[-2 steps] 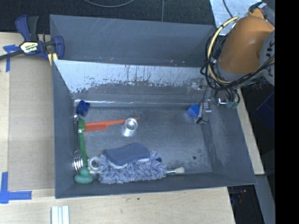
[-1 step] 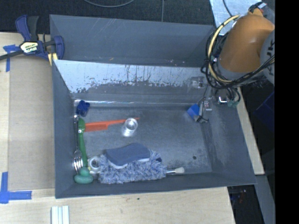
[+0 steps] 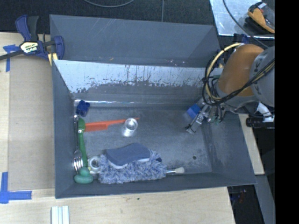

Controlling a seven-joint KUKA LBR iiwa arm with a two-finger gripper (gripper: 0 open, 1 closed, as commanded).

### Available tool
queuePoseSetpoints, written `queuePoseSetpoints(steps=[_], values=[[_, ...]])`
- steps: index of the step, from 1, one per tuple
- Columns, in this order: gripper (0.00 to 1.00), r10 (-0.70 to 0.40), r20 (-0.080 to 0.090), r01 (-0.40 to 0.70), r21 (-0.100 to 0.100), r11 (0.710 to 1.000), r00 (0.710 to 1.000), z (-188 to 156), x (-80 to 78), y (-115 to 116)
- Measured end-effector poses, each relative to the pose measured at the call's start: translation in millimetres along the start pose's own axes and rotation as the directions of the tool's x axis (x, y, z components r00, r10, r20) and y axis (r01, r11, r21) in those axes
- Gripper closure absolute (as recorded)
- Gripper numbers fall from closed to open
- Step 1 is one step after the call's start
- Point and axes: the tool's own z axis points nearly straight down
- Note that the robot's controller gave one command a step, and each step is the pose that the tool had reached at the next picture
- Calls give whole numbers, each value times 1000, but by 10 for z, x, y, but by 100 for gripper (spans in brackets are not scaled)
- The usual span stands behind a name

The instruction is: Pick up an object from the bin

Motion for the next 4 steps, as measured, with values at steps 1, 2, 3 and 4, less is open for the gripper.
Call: queuePoseSetpoints(steps=[1,2,3,4], values=[[0,-474,9,474,6,880,880,-864,-349,-13],[0,46,-4,-46,-8,999,999,-327,-247,-63],[0,-255,15,255,1,967,967,-42,-282,-117],[100,175,3,-175,-28,984,984,-56,-150,-45]])
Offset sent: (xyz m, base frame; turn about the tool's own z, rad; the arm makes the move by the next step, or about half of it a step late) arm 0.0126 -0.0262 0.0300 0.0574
